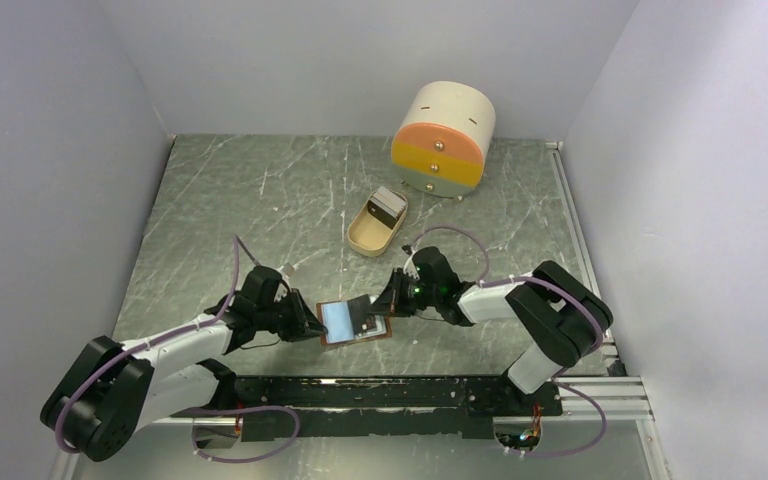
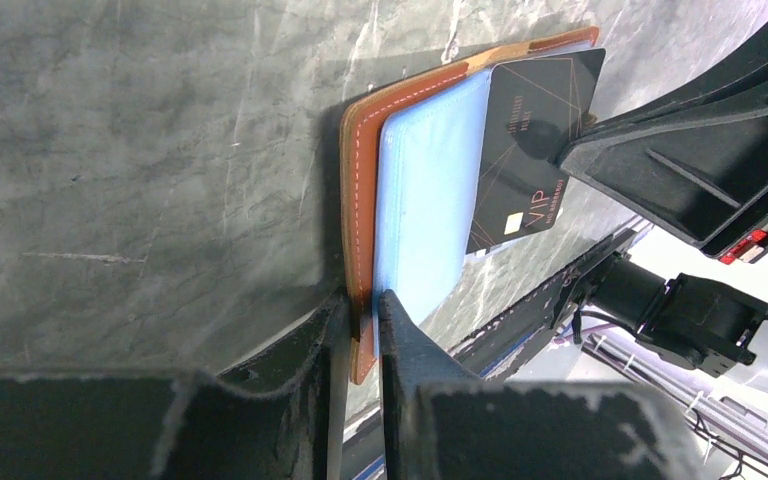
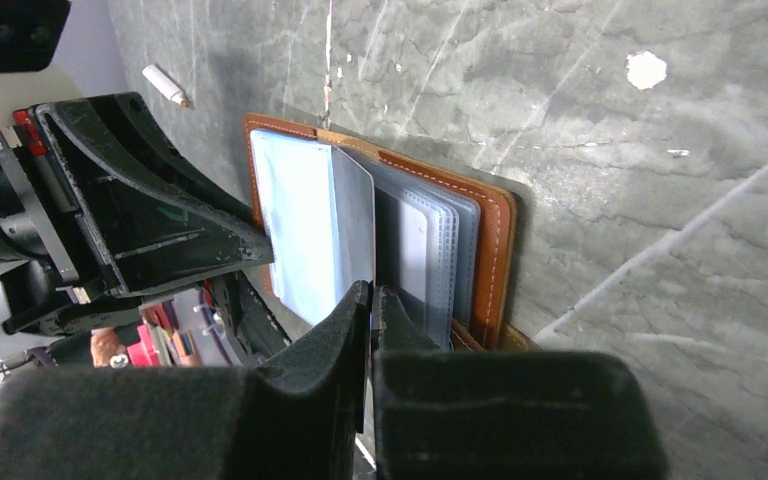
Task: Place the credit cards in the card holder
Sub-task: Insert the credit card into the card holder.
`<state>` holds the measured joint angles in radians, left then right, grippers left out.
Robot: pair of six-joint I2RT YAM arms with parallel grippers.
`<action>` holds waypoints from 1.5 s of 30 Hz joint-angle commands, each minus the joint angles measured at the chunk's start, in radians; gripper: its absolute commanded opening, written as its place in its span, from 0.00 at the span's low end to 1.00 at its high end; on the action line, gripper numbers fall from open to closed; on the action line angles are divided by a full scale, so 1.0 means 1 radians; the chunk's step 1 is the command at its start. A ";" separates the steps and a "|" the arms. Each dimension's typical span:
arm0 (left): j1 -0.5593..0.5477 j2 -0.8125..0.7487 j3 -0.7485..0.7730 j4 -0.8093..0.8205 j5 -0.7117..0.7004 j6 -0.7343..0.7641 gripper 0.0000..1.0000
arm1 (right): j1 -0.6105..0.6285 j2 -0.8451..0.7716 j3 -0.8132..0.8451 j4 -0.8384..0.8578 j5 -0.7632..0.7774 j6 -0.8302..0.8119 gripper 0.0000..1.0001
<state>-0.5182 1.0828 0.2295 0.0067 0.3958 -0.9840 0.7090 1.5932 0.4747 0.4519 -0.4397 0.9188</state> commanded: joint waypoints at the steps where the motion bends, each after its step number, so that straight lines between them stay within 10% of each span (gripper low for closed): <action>1: 0.008 0.011 -0.015 0.028 0.006 0.008 0.19 | 0.023 0.032 -0.019 0.061 -0.026 0.017 0.04; 13: 0.010 0.025 -0.007 0.035 0.005 0.015 0.16 | 0.046 0.068 -0.017 0.112 -0.050 0.056 0.05; 26: 0.009 0.009 0.014 0.025 0.021 0.022 0.18 | 0.067 0.001 0.087 -0.252 0.138 -0.099 0.38; 45: 0.008 -0.001 0.023 0.040 0.042 0.019 0.19 | 0.144 0.043 0.133 -0.200 0.098 -0.054 0.40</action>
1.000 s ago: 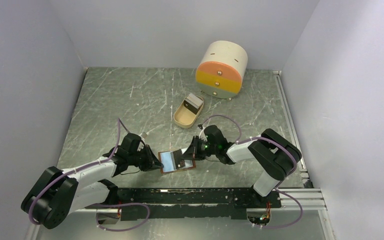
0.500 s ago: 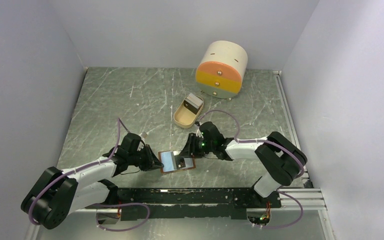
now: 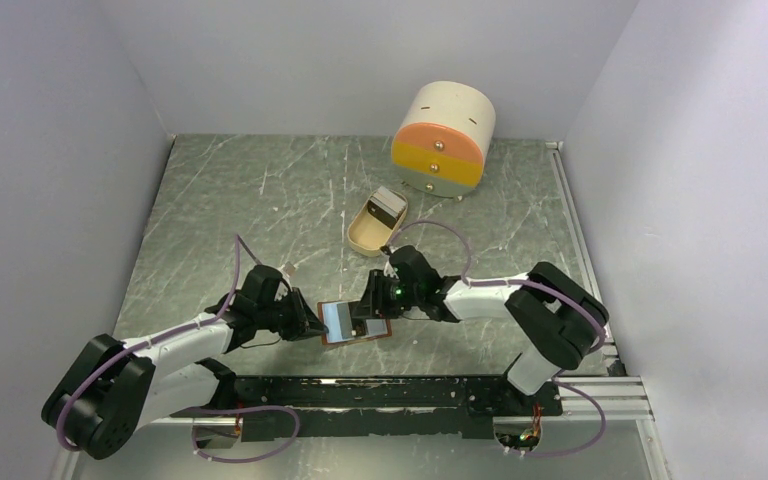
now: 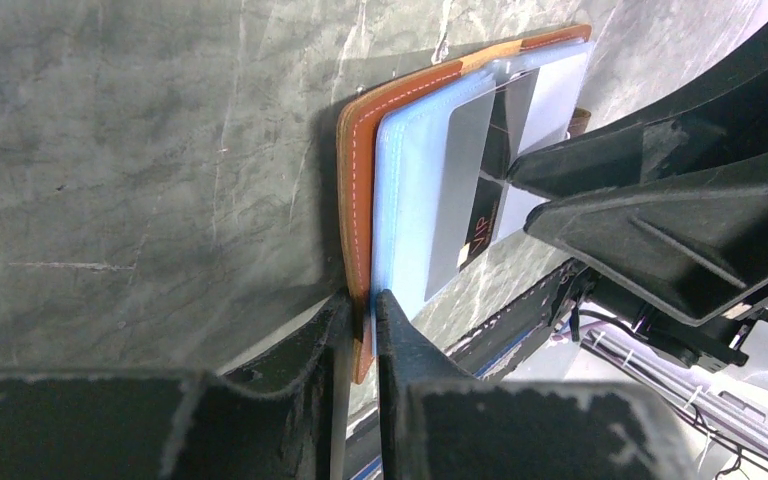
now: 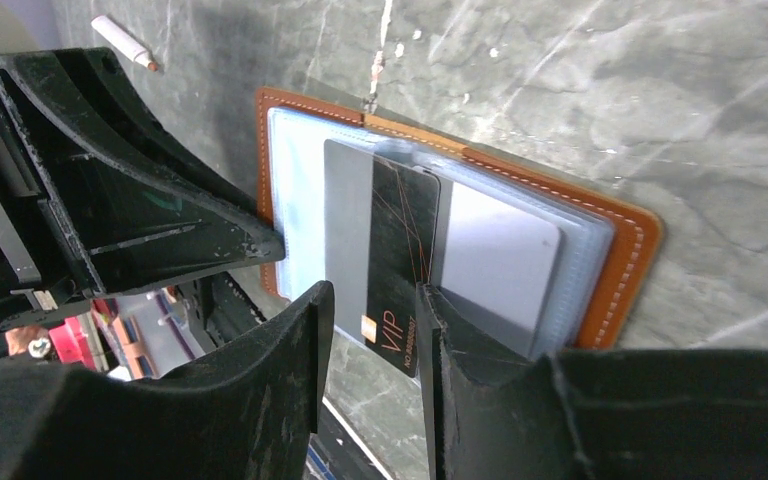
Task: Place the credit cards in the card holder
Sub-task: Insert the credit card into the card holder.
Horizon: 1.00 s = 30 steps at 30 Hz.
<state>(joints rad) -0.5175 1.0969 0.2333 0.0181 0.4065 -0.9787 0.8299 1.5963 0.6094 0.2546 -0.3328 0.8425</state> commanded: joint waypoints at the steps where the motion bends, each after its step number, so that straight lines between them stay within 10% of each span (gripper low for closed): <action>1: 0.009 -0.015 0.020 0.030 0.033 0.014 0.19 | 0.027 0.041 -0.001 0.010 -0.015 0.030 0.40; 22: 0.007 -0.059 0.025 0.085 0.096 -0.006 0.19 | 0.045 0.043 -0.009 0.106 -0.049 0.053 0.37; 30: 0.008 -0.083 0.085 0.012 0.097 0.031 0.09 | 0.031 -0.060 -0.008 -0.034 0.035 -0.049 0.19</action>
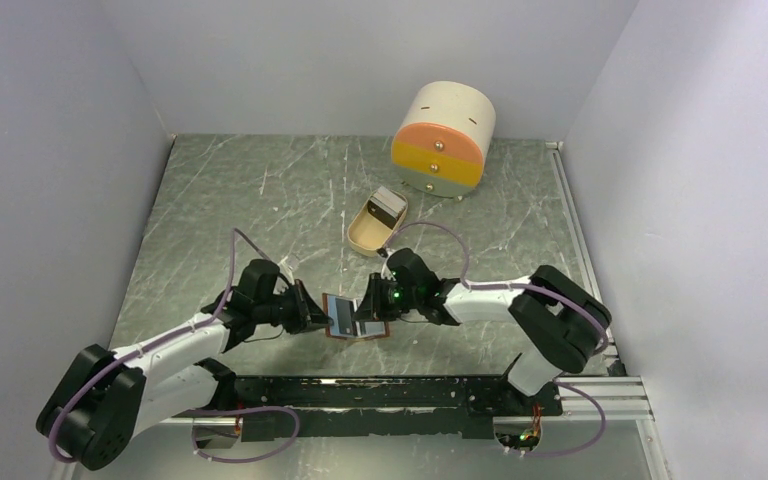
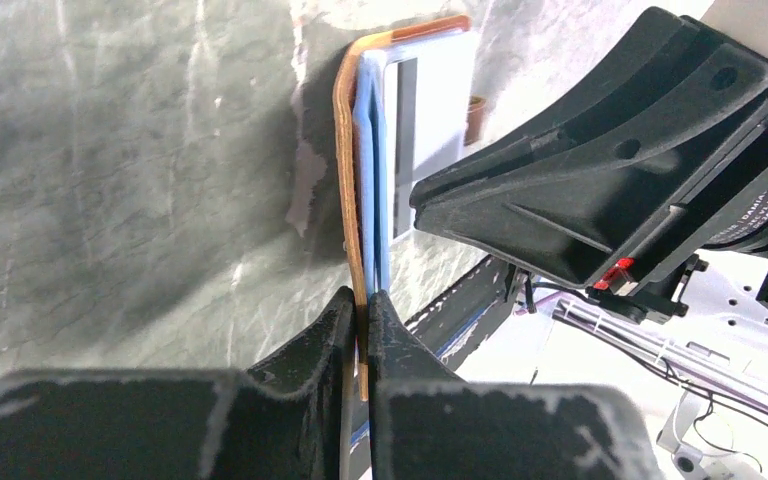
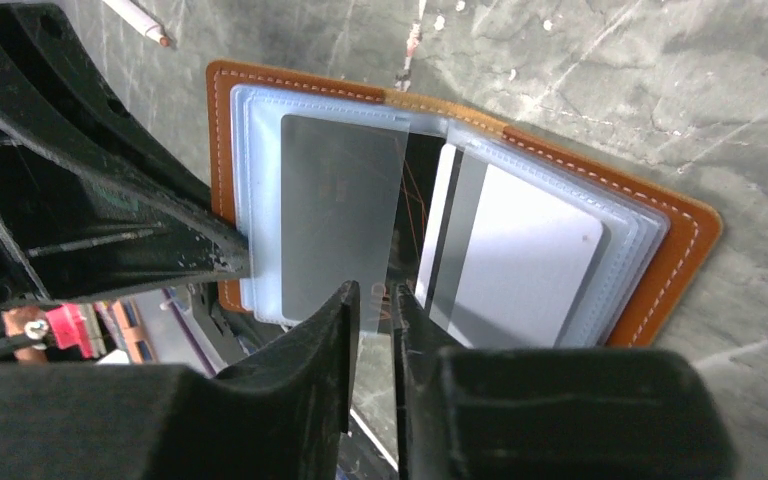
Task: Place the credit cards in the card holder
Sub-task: Insert the credit card into the card holder.
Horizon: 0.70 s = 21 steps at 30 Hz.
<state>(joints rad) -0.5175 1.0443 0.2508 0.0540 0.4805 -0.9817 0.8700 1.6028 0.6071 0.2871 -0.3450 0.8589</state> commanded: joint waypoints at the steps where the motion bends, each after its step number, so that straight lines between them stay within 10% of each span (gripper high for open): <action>1: 0.007 -0.033 0.079 -0.051 0.016 0.047 0.09 | -0.015 -0.075 -0.001 -0.085 0.055 -0.075 0.17; 12: 0.002 0.014 0.260 -0.246 0.040 0.153 0.09 | -0.011 0.002 0.047 -0.137 0.168 -0.151 0.14; 21: -0.019 0.136 0.193 -0.019 0.129 0.077 0.09 | 0.017 0.056 0.014 -0.061 0.167 -0.132 0.14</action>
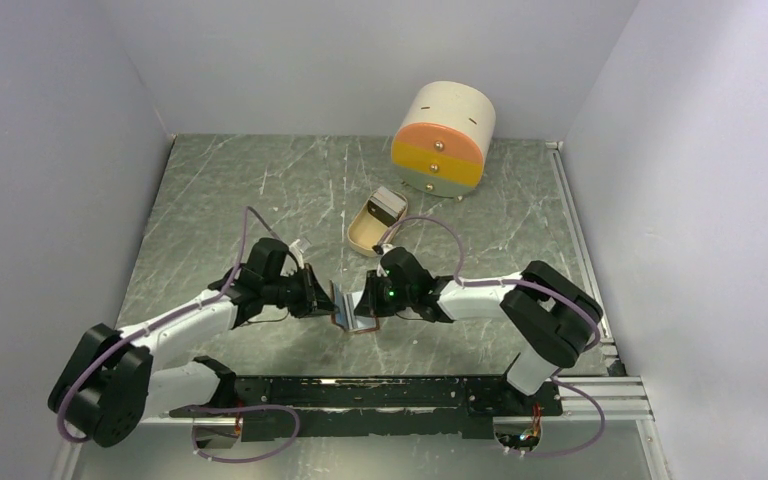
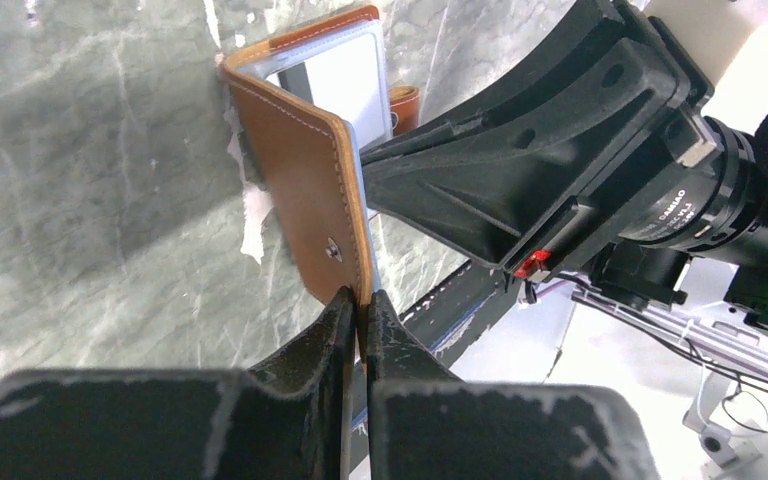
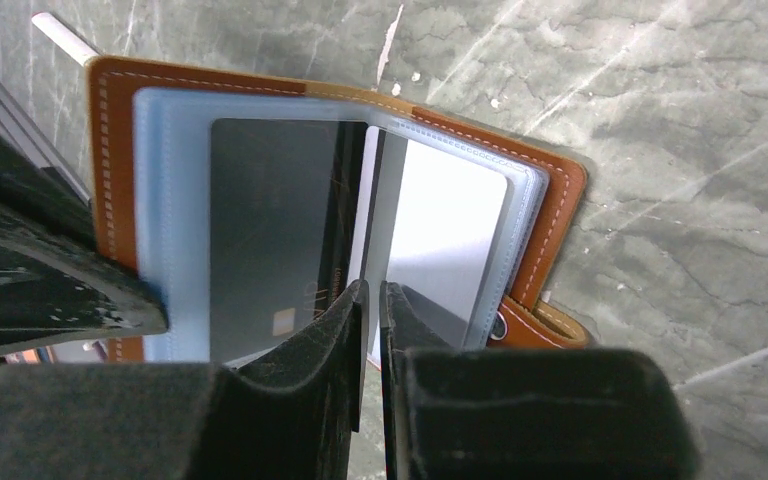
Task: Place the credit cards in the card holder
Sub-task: Insert the credit card into the card holder.
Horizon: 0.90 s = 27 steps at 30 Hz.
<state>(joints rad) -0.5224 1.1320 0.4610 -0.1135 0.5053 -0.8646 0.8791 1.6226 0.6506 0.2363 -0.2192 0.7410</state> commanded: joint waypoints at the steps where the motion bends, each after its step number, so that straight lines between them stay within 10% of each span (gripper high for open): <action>1: -0.018 0.065 -0.019 0.165 0.108 -0.044 0.09 | 0.009 0.035 -0.035 -0.009 0.044 -0.014 0.14; 27: -0.023 0.091 -0.005 0.078 0.054 0.020 0.09 | -0.042 -0.338 0.116 -0.423 0.293 -0.165 0.52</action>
<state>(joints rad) -0.5388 1.2457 0.4229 0.0166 0.5613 -0.8764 0.8406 1.3056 0.7052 -0.1211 0.0498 0.6128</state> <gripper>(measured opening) 0.093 0.512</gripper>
